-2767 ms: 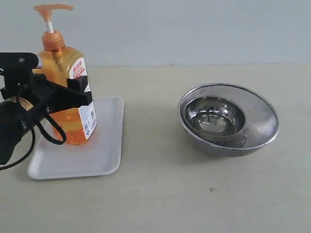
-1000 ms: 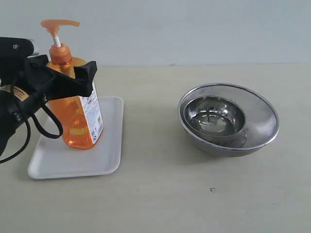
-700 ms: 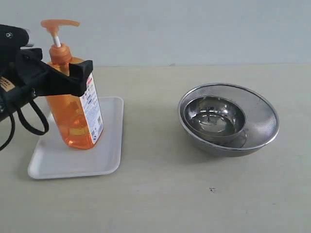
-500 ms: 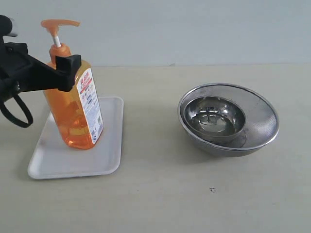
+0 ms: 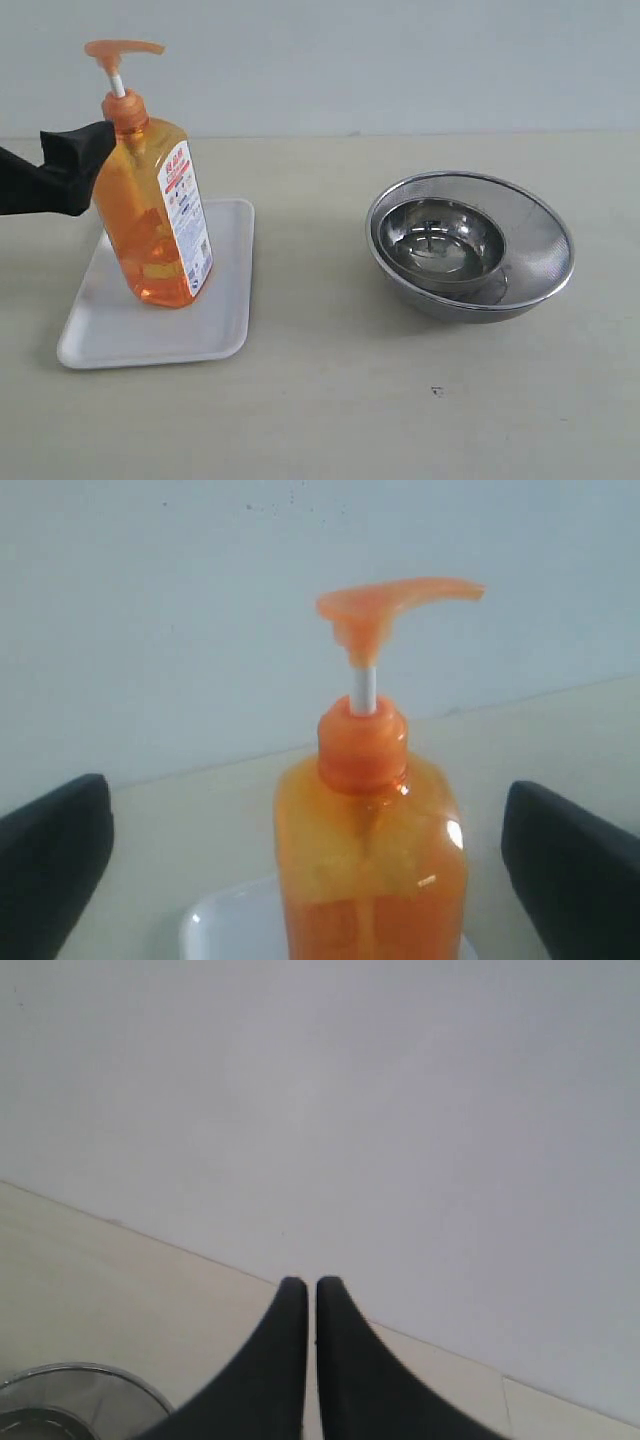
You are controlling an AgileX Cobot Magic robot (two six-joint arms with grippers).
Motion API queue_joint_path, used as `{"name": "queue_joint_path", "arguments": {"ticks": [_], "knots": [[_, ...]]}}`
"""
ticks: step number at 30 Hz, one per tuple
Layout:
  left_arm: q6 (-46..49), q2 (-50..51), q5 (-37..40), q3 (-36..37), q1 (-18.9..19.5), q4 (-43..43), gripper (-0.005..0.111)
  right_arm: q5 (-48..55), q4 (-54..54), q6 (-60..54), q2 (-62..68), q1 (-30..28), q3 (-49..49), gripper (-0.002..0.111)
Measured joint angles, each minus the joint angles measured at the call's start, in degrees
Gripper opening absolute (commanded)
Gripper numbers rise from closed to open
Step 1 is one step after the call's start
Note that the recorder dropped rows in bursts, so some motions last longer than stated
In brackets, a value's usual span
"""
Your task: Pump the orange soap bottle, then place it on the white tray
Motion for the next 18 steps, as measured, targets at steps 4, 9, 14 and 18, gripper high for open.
{"name": "queue_joint_path", "arguments": {"ticks": [4, 9, 14, 18], "knots": [[0.0, -3.68, 4.58, 0.39, 0.0, -0.25, 0.097, 0.0, 1.75, 2.9, 0.0, 0.0, 0.0, 0.0], [1.73, -7.91, 8.67, 0.63, 0.0, -0.25, 0.088, 0.48, 4.21, 5.39, 0.0, 0.0, 0.0, 0.0], [2.52, -11.01, 10.24, 1.83, 0.0, -0.37, 0.065, 0.97, 8.7, 4.44, 0.0, 0.0, 0.0, 0.0], [2.52, -11.52, 10.78, 2.47, 0.0, -0.37, 0.044, 1.79, 14.74, -0.75, 0.56, 0.0, 0.0, 0.0]]}}
